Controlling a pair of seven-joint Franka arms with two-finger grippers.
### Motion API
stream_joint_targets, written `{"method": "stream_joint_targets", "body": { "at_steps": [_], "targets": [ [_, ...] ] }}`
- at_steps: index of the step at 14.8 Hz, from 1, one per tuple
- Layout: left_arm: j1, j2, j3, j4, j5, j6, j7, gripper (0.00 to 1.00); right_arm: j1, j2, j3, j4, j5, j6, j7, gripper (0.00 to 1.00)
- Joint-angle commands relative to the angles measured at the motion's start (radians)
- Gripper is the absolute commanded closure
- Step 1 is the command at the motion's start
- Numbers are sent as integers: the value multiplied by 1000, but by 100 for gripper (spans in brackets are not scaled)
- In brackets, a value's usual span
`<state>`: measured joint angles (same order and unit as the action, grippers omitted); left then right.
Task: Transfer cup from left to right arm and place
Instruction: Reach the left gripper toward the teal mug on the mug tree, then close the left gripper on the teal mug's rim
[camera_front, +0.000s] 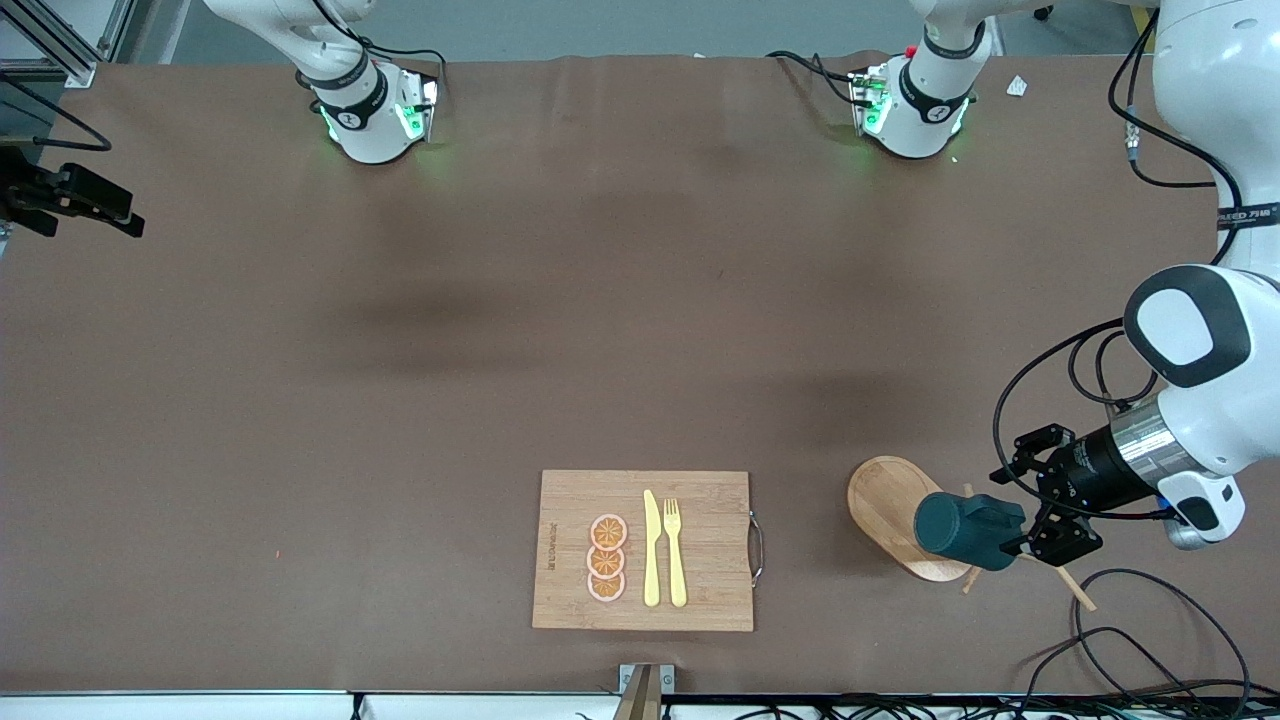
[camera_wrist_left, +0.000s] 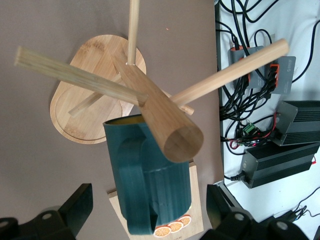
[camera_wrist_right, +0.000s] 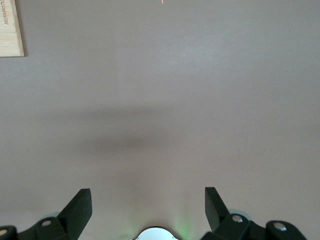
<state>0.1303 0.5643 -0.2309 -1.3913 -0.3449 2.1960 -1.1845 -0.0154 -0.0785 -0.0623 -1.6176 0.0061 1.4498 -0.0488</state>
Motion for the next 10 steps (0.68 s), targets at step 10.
{"method": "stream_joint_targets", "body": {
  "at_steps": [10],
  "targets": [
    [-26, 51, -1, 14, 50, 11, -43, 0, -12, -26, 5, -28, 6, 4, -8, 0]
  ]
}}
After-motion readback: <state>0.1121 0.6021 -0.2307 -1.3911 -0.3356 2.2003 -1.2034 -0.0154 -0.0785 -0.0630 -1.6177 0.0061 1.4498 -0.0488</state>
